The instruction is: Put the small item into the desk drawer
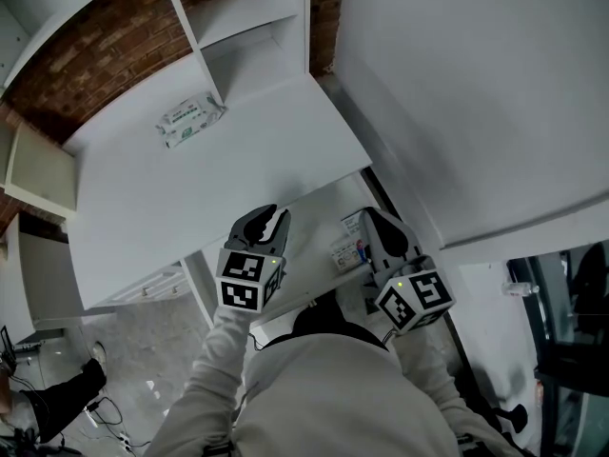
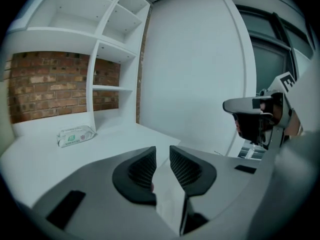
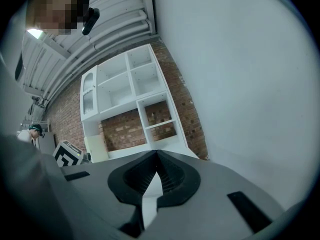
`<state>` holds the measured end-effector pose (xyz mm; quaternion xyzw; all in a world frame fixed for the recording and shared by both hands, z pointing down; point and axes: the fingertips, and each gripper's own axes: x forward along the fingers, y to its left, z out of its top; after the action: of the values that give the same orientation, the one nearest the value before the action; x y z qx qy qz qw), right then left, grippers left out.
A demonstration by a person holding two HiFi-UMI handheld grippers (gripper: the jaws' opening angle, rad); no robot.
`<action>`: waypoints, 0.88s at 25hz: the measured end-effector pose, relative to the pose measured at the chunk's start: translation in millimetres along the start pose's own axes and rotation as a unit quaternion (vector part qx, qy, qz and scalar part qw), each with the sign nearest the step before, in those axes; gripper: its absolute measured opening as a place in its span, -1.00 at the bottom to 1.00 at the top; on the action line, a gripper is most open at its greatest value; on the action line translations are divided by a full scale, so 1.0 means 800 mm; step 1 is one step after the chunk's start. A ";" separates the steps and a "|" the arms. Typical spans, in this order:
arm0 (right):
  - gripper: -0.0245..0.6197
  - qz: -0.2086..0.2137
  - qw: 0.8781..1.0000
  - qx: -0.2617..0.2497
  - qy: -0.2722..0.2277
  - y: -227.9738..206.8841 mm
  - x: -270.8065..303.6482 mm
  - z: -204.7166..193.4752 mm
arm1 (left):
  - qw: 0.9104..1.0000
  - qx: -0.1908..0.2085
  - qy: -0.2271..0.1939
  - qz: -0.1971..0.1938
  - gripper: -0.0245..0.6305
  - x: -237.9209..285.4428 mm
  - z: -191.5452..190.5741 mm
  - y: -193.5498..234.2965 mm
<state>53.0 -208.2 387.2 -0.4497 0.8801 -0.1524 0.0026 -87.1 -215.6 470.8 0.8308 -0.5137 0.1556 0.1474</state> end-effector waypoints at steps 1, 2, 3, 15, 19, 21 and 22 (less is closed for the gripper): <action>-0.84 0.000 1.000 0.000 0.000 0.001 -0.001 0.000 | 1.000 -0.001 -0.008 0.002 -0.64 -0.004 0.005 0.001; -0.84 0.000 1.000 -0.001 0.000 0.002 -0.001 0.000 | 1.000 -0.002 -0.015 0.004 -0.64 -0.008 0.010 0.001; -0.84 0.001 1.000 -0.001 0.000 0.003 -0.001 0.000 | 1.000 -0.002 -0.021 0.006 -0.66 -0.012 0.014 0.002; -0.84 0.005 1.000 -0.009 -0.001 0.015 -0.006 0.000 | 0.996 -0.028 -0.081 0.033 -0.81 -0.056 0.043 0.014; -0.84 0.008 1.000 -0.012 -0.001 0.020 -0.005 0.000 | 0.994 -0.031 -0.093 0.041 -0.84 -0.067 0.047 0.020; -0.84 0.009 1.000 -0.014 -0.001 0.022 -0.005 0.000 | 0.994 -0.034 -0.098 0.044 -0.85 -0.072 0.049 0.021; -0.84 0.009 1.000 -0.015 0.000 0.023 -0.005 0.000 | 0.993 -0.035 -0.100 0.045 -0.85 -0.074 0.050 0.021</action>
<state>40.7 -194.7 381.8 -0.4416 0.8865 -0.1386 -0.0025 -123.2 -191.0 411.7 0.8125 -0.5679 0.0597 0.1174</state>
